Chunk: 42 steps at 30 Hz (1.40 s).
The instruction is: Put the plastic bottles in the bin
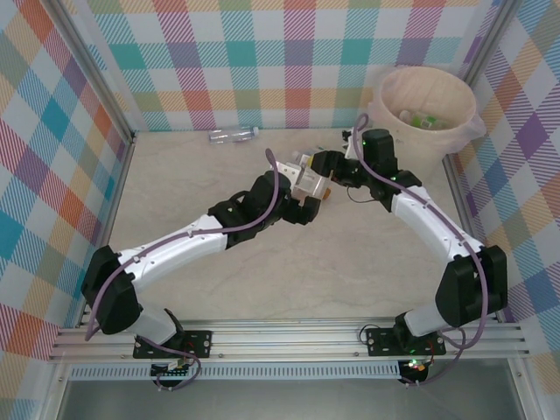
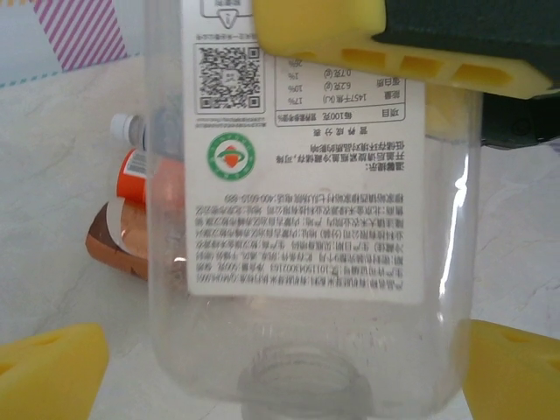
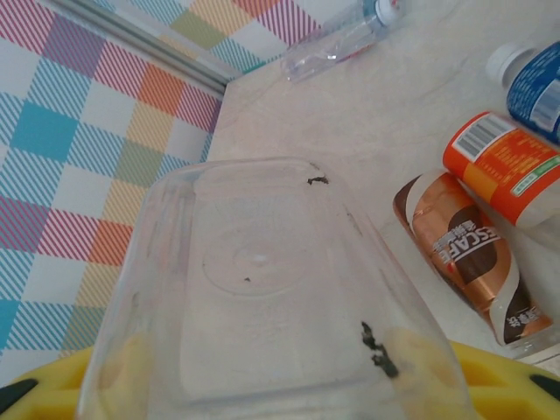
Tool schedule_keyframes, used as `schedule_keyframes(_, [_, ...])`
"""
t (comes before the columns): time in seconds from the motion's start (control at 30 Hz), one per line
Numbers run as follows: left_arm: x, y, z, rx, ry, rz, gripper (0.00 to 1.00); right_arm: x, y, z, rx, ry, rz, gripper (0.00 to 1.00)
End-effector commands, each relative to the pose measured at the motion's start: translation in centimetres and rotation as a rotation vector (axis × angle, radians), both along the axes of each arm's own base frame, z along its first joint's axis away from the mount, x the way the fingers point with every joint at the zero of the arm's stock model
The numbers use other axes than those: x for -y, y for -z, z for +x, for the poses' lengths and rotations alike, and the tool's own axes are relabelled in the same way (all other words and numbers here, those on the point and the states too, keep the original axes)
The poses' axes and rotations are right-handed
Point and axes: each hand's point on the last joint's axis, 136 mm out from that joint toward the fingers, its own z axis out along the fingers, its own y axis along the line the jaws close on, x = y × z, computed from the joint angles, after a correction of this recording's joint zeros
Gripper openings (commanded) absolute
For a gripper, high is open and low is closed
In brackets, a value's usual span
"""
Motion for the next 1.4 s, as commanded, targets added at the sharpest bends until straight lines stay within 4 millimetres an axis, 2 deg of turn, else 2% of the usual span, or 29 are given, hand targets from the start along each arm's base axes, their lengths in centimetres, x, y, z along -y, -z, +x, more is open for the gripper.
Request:
schedule_keyframes(0.0, [-2.6, -4.3, 0.1, 0.110, -0.108, -0.066, 1.00, 3.2, -1.9, 0.7, 0.074, 0.078, -0.038, 0.35])
schedule_keyframes(0.13, [-6.5, -5.2, 0.9, 0.162, -0.301, -0.070, 1.00, 6.2, -4.0, 1.5, 0.133, 0.157, -0.051, 0.35])
schedule_keyframes(0.23, [-9.6, -4.7, 1.4, 0.161, -0.448, -0.052, 1.00, 8.5, -6.4, 2.1, 0.205, 0.218, -0.065, 0.35])
schedule_keyframes(0.33, [-11.6, -3.9, 1.7, 0.132, -0.539, -0.051, 1.00, 10.9, -8.9, 3.0, 0.277, 0.286, -0.088, 0.35])
schedule_keyframes(0.5, [-12.9, -2.3, 1.9, 0.080, -0.591, -0.032, 1.00, 14.8, -12.5, 4.8, 0.361, 0.388, -0.099, 0.36])
schedule_keyframes(0.73, [-13.4, -1.4, 2.2, 0.057, -0.613, -0.015, 1.00, 19.3, -16.5, 8.1, 0.436, 0.504, -0.092, 0.35])
schedule_keyframes(0.83, [-13.8, -1.1, 2.3, 0.048, -0.624, -0.013, 1.00, 21.9, -17.9, 9.6, 0.452, 0.575, -0.076, 0.35])
schedule_keyframes(1.0, [-14.0, -0.6, 2.4, 0.033, -0.628, -0.010, 1.00, 25.3, -19.1, 11.8, 0.465, 0.676, -0.057, 0.35])
schedule_keyframes(1.1, [-14.1, -0.3, 2.4, 0.025, -0.632, -0.009, 1.00, 27.2, -19.1, 13.1, 0.467, 0.747, -0.059, 0.35])
schedule_keyframes(1.23, [-14.1, 0.0, 2.5, 0.014, -0.636, -0.006, 1.00, 29.9, -18.2, 14.9, 0.452, 0.835, -0.068, 0.35])
schedule_keyframes(1.37, [-14.4, 0.3, 2.3, 0.008, -0.642, 0.002, 1.00, 31.3, -16.6, 16.5, 0.400, 0.860, -0.076, 0.35])
